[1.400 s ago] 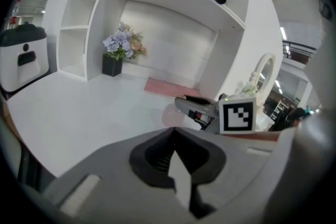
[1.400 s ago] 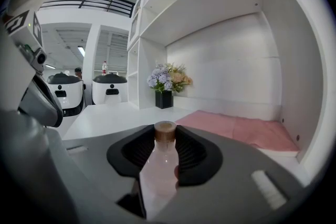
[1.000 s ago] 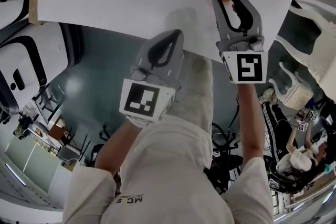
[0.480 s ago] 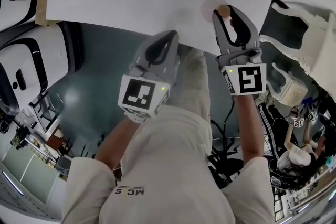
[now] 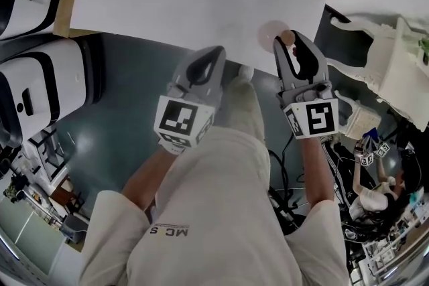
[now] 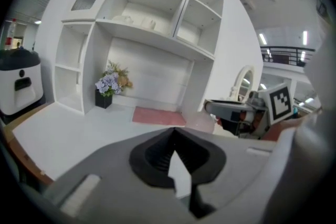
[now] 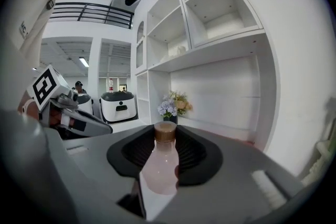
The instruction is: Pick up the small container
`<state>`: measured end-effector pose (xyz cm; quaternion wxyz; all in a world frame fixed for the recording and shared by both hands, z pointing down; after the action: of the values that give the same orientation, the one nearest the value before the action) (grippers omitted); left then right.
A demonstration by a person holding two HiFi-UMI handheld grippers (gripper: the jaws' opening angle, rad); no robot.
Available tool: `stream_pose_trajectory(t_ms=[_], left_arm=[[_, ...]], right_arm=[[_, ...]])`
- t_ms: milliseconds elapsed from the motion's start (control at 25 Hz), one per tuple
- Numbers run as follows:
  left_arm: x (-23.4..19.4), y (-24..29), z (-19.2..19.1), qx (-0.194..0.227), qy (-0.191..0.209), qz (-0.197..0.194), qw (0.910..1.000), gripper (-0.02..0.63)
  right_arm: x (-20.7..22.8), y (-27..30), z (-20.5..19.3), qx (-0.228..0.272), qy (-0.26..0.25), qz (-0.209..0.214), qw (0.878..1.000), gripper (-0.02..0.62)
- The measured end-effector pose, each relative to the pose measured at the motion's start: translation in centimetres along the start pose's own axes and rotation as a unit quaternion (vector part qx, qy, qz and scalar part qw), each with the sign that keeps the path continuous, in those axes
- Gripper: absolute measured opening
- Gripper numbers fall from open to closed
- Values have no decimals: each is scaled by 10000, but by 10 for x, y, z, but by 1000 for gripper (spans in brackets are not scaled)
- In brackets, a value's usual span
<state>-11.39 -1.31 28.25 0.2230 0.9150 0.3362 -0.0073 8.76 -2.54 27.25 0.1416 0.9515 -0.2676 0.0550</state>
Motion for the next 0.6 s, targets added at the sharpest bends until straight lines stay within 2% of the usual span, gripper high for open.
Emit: stream_pose_trajectory(t_ms=[280,600], left_arm=[[17,-26,25,158,186,-25,9997,0],[30,-55,49,317,277,39,9991,0]], right_arm=[[-16,-43,39,72,107,-218,9997,121],[-29,-79,66,171,131,-445,9988,123]])
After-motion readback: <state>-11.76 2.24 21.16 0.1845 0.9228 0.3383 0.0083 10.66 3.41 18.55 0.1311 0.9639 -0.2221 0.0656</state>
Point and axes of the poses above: the fingertips, and each gripper's own axes: y forward along the fingers, x to its right, z out of its top, the point moved 8 cm from there along -y, backward along the fingers, and after that the axes turned 7 degrees about y, right-handed, at the moved point
